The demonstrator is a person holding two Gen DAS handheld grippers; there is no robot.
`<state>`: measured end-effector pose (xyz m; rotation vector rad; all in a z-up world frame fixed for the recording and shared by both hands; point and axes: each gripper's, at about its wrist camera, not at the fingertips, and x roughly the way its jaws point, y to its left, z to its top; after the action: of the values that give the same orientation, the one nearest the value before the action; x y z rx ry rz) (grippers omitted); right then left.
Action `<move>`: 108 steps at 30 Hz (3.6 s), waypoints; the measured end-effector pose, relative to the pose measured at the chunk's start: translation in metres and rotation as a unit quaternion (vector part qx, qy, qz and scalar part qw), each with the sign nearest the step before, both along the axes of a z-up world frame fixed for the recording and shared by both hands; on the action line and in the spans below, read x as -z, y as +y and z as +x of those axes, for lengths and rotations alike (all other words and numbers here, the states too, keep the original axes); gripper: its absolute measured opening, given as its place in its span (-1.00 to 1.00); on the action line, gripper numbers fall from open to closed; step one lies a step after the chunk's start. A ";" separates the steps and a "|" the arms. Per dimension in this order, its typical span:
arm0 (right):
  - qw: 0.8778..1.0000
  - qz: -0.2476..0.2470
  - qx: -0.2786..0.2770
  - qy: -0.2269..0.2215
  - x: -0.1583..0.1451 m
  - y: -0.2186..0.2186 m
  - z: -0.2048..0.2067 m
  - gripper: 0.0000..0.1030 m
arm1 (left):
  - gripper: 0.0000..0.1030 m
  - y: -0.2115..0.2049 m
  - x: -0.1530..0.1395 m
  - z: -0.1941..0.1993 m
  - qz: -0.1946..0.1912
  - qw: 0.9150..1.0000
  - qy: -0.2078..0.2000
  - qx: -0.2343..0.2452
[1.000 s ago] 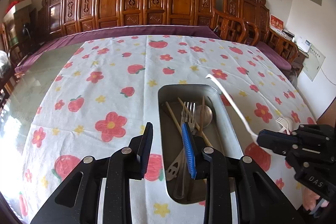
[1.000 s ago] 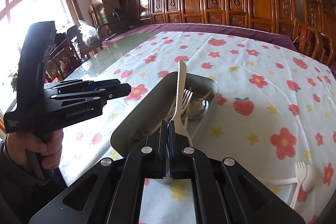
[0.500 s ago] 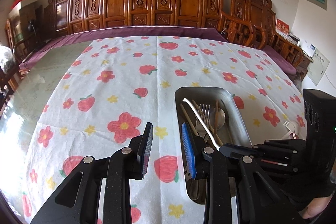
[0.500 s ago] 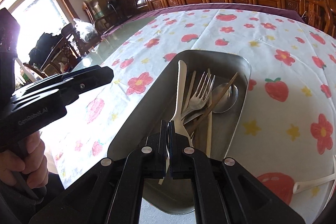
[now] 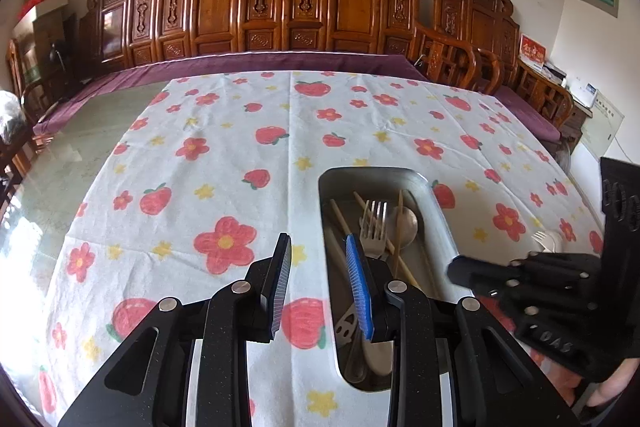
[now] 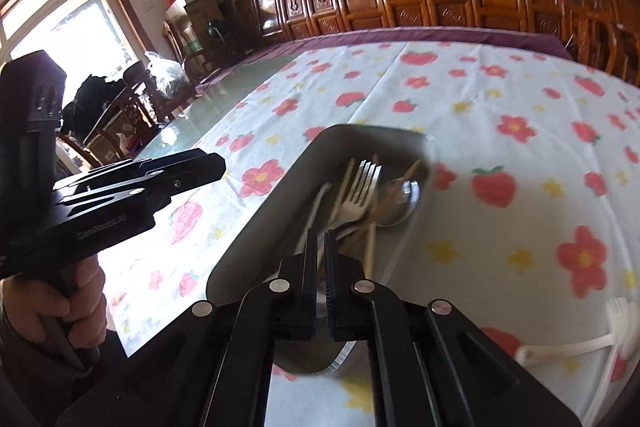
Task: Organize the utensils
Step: 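Lower the white plastic spoon into the tray and open the right gripper, then grasp the white plastic fork with the right gripper while the left approaches the white spoon, then grasp the white plastic spoon with the left gripper and lift it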
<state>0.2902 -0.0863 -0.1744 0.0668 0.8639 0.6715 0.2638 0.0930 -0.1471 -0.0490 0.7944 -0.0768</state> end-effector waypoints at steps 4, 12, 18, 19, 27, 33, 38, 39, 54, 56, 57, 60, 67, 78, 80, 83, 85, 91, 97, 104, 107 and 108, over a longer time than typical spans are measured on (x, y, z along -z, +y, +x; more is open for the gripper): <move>1.000 -0.014 0.019 -0.020 -0.014 -0.032 -0.008 -0.88 | -0.48 -0.012 -0.003 -0.002 -0.001 1.000 -0.005 0.012; 0.994 -0.063 0.076 -0.044 -0.024 -0.106 -0.025 -0.88 | -0.48 -0.034 -0.011 -0.006 -0.012 0.999 -0.022 0.028; 0.987 -0.082 0.137 -0.024 -0.002 -0.167 -0.027 -0.59 | -0.48 -0.055 -0.009 -0.010 -0.017 0.998 -0.022 0.049; 0.985 -0.090 0.148 -0.020 0.005 -0.177 -0.027 -0.59 | -0.48 -0.060 -0.008 -0.011 -0.015 0.998 -0.021 0.054; 0.978 -0.106 0.178 0.031 0.047 -0.214 -0.020 -0.59 | -0.39 -0.091 0.007 -0.015 -0.012 0.996 -0.002 0.087; 0.977 -0.133 0.164 0.034 0.058 -0.201 -0.015 -0.59 | -0.38 -0.112 0.016 -0.020 0.002 0.994 0.005 0.110; 0.975 -0.160 0.153 0.030 0.065 -0.190 -0.008 -0.60 | -0.37 -0.122 0.021 -0.023 0.009 0.992 0.011 0.122; 0.974 -0.167 0.151 0.028 0.065 -0.188 -0.007 -0.60 | -0.37 -0.124 0.022 -0.024 0.009 0.992 0.011 0.125; 0.968 -0.127 0.216 -0.022 0.030 -0.242 0.001 -0.86 | -0.37 -0.182 0.024 -0.019 0.001 0.983 0.024 0.179; 0.968 -0.116 0.224 -0.012 0.033 -0.254 0.006 -0.86 | -0.37 -0.196 0.025 -0.015 -0.006 0.982 0.028 0.189; 0.968 -0.112 0.226 -0.010 0.034 -0.258 0.008 -0.86 | -0.37 -0.202 0.026 -0.013 -0.007 0.981 0.029 0.192; 0.968 -0.115 0.224 -0.012 0.037 -0.268 0.015 -0.86 | -0.37 -0.228 0.032 -0.004 0.005 0.977 0.034 0.211; 0.964 -0.126 0.235 0.000 0.047 -0.292 0.026 -0.86 | -0.38 -0.272 0.060 0.027 0.027 0.964 0.079 0.253; 0.967 -0.091 0.235 0.016 0.050 -0.302 0.029 -0.86 | -0.38 -0.310 0.088 0.044 0.045 0.949 0.121 0.287; 0.968 -0.087 0.234 0.014 0.048 -0.301 0.029 -0.86 | -0.42 -0.314 0.090 0.047 0.052 0.949 0.124 0.287; 0.969 -0.083 0.234 0.013 0.047 -0.302 0.029 -0.86 | -0.68 -0.318 0.091 0.048 0.054 0.947 0.129 0.291; 0.969 -0.080 0.235 0.012 0.045 -0.302 0.028 -0.86 | -0.79 -0.319 0.090 0.046 0.059 0.946 0.128 0.293; 0.970 -0.079 0.228 0.009 0.043 -0.295 0.028 -0.86 | -0.94 -0.318 0.081 0.046 0.062 0.948 0.118 0.288; 0.973 -0.076 0.219 0.004 0.039 -0.286 0.028 -0.86 | -0.94 -0.309 0.067 0.045 0.061 0.955 0.104 0.270; 0.977 -0.074 0.199 -0.007 0.032 -0.265 0.028 -0.86 | -0.94 -0.277 0.042 0.045 0.053 0.968 0.085 0.232; 0.979 -0.074 0.189 -0.011 0.029 -0.252 0.029 -0.86 | -0.94 -0.261 0.030 0.042 0.048 0.972 0.076 0.217; 0.980 -0.075 0.186 -0.012 0.028 -0.248 0.029 -0.86 | -0.94 -0.255 0.026 0.040 0.046 0.973 0.072 0.214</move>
<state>0.3189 -0.3346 -0.2027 0.0821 0.8482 0.2565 0.3042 -0.1624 -0.1727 0.2069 0.9420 -0.4484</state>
